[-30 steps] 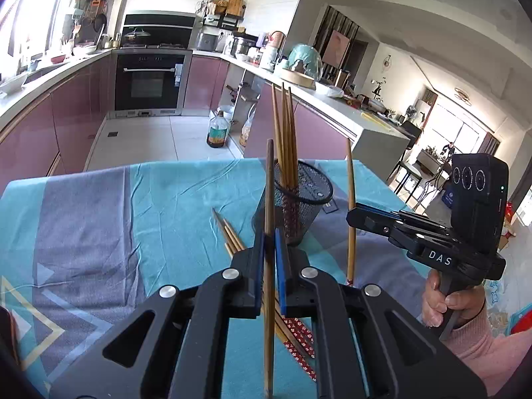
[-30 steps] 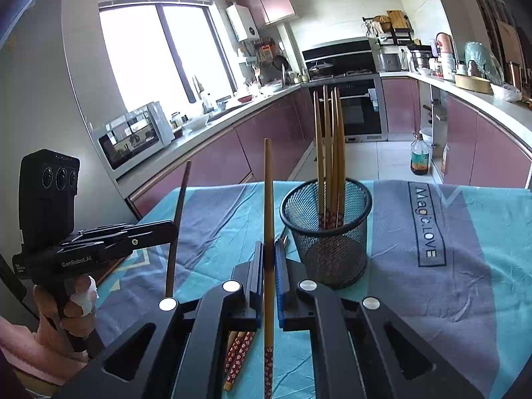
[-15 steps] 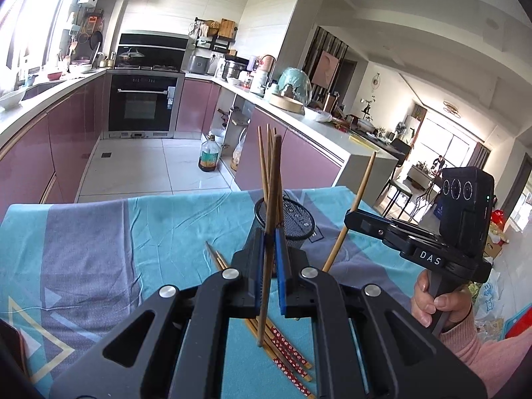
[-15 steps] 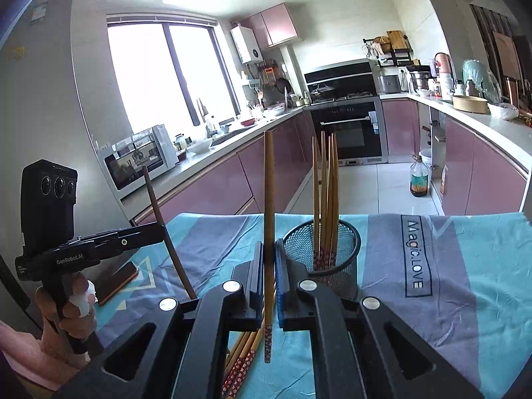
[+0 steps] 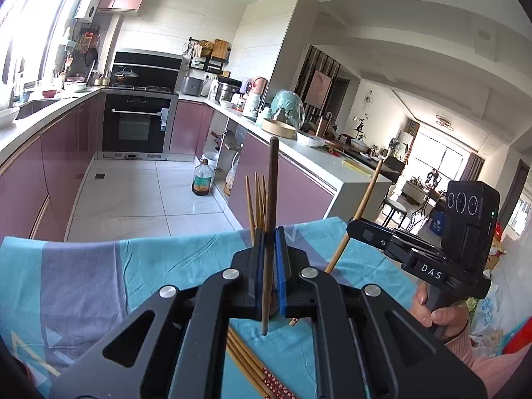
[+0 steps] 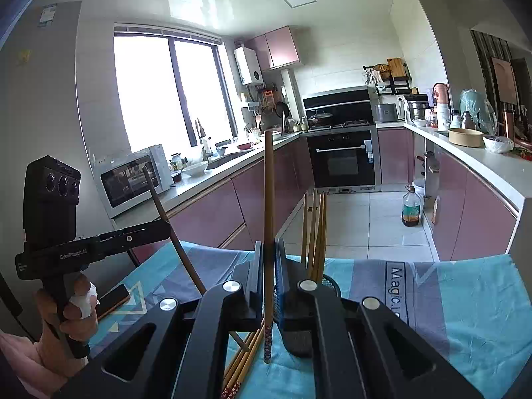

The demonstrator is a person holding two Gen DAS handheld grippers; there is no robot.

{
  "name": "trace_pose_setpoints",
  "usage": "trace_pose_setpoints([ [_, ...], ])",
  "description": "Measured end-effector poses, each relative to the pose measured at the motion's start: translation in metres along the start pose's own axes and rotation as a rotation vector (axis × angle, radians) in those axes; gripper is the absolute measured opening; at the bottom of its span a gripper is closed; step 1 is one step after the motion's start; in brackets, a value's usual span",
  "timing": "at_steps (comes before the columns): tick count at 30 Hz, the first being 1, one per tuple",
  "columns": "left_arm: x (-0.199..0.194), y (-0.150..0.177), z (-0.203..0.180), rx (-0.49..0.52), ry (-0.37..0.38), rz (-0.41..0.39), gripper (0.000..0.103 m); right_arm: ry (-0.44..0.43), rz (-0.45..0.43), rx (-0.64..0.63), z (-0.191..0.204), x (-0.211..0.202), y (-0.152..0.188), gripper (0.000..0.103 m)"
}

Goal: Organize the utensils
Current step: 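Raise the held chopstick upright and lower it into the mesh cup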

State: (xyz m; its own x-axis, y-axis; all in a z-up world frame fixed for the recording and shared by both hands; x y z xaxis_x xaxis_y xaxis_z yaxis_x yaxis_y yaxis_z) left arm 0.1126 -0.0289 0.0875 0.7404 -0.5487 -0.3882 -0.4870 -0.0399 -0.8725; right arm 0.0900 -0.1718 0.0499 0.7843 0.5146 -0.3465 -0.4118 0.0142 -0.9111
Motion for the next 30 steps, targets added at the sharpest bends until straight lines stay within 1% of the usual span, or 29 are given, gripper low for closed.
trace_pose_setpoints([
  [7,0.002,-0.029,-0.01,0.037,0.007,-0.048,0.007,0.013,-0.035,-0.01,-0.007,0.001,-0.019,0.005],
  [15,0.01,-0.057,-0.021,0.051,0.02,-0.079,0.007,0.029,-0.057,-0.014,-0.013,0.006,-0.031,0.005],
  [18,0.016,-0.062,-0.024,0.048,0.015,-0.076,0.007,0.04,-0.058,-0.014,-0.015,0.01,-0.033,0.005],
  [23,0.026,-0.055,-0.024,0.05,-0.003,-0.045,0.007,0.057,-0.043,-0.01,-0.018,0.02,-0.032,0.005],
  [30,0.05,-0.039,-0.029,0.081,-0.031,0.072,0.007,0.074,0.027,0.006,-0.026,0.04,-0.019,0.005],
])
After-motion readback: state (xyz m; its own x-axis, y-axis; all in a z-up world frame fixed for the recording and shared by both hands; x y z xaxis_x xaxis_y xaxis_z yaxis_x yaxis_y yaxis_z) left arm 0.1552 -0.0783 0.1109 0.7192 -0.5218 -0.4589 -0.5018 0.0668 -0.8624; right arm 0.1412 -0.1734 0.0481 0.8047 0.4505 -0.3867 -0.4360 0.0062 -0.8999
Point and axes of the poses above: each gripper's, at about its wrist camera, not at the fingertips, and x roughly the way its jaws point, z to its left, y to its underside, the point moved 3 cm from there along x, roughly the way its jaws point, and after that the axes turned 1 degree about z, right-handed, at the moved point
